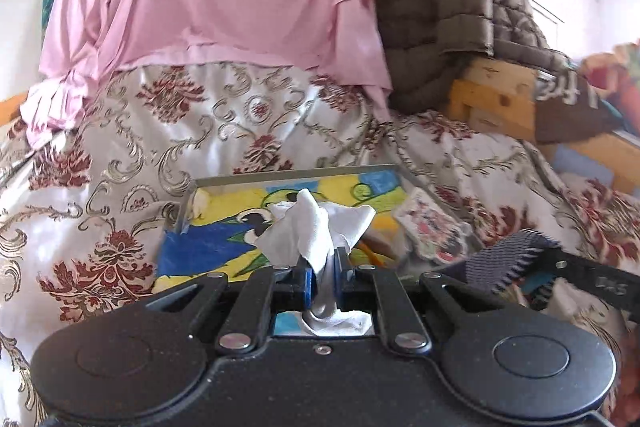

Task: Organize soft objects
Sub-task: 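Carry the grey cloth and striped sock over the frog-print tray, then open both grippers to drop the grey cloth and sock into the tray, then move both grippers back toward the remaining items, then reach the left gripper to the striped towel while the right gripper reaches the white muslin cloth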

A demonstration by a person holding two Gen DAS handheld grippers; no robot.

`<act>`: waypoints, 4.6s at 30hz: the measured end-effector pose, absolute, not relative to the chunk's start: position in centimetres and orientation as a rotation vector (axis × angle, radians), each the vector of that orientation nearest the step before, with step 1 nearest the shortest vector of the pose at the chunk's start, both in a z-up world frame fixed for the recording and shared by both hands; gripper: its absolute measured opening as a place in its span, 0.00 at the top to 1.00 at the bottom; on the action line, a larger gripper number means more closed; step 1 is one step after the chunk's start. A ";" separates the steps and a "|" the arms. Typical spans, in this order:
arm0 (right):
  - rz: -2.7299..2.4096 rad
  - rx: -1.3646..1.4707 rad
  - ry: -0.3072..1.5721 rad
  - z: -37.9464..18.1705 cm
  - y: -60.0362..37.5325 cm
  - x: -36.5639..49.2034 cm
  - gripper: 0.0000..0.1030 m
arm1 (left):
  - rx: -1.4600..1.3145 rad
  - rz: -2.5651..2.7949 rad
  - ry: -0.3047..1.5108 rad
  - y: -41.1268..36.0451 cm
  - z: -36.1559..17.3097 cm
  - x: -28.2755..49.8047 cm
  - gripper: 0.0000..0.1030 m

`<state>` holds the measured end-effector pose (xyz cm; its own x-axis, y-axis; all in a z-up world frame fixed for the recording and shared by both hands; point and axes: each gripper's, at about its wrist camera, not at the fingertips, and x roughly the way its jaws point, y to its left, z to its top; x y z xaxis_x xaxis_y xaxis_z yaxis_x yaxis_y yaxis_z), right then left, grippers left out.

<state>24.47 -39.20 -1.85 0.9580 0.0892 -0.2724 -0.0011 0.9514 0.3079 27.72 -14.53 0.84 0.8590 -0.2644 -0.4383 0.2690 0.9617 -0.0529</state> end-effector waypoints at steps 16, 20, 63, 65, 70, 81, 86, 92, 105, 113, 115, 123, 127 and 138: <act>0.121 0.166 0.466 0.7 -34.1 39.1 0.88 | -0.127 -0.204 0.563 -11.0 -1.0 38.5 0.89; 0.124 0.165 0.549 -0.2 -33.5 39.9 0.86 | -0.123 -0.192 0.608 -11.0 -1.9 39.4 0.89; 0.042 0.028 0.280 12.3 -31.5 15.7 0.00 | -0.139 -0.186 0.381 -4.7 9.9 19.3 0.01; 0.035 0.035 0.263 12.0 -31.3 14.0 0.00 | -0.142 -0.183 0.363 -4.1 9.8 17.5 0.01; 0.020 0.048 0.240 10.5 -30.3 10.3 0.00 | -0.165 -0.168 0.353 -2.8 8.6 14.5 0.01; -0.042 0.065 0.323 3.7 -28.2 6.6 0.00 | -0.092 -0.163 0.464 -2.7 1.0 9.9 0.01; -0.089 0.066 0.366 0.9 -28.3 6.1 0.00 | -0.055 -0.153 0.506 -2.7 -1.3 9.4 0.01; -0.082 0.083 0.438 -1.5 -28.5 6.5 0.00 | -0.038 -0.130 0.551 -2.7 -2.9 9.5 0.01; -0.044 0.069 0.494 -3.1 -27.7 8.1 0.00 | -0.031 -0.122 0.571 -2.7 -3.7 9.9 0.01; -0.039 0.077 0.499 -3.3 -28.0 8.8 0.00 | -0.050 -0.111 0.570 -2.8 -3.7 11.0 0.01; -0.039 0.075 0.499 -3.4 -28.0 8.9 0.00 | -0.059 -0.107 0.567 -2.8 -3.8 11.3 0.01; -0.017 0.058 0.495 -3.7 -27.7 9.7 0.00 | -0.084 -0.087 0.556 -2.4 -3.7 13.0 0.01; 0.025 0.070 0.494 -3.7 -27.6 10.4 0.00 | -0.115 -0.071 0.549 -2.0 -3.3 14.0 0.01; 0.130 0.077 0.443 -3.2 -26.3 13.4 0.00 | -0.165 -0.091 0.555 -1.2 -2.2 17.0 0.01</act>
<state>13.36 -26.30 -3.17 0.8955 0.1417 -0.4219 -0.1081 0.9888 0.1027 16.99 -1.18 -2.25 0.8464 -0.1300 -0.5164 0.0413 0.9828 -0.1799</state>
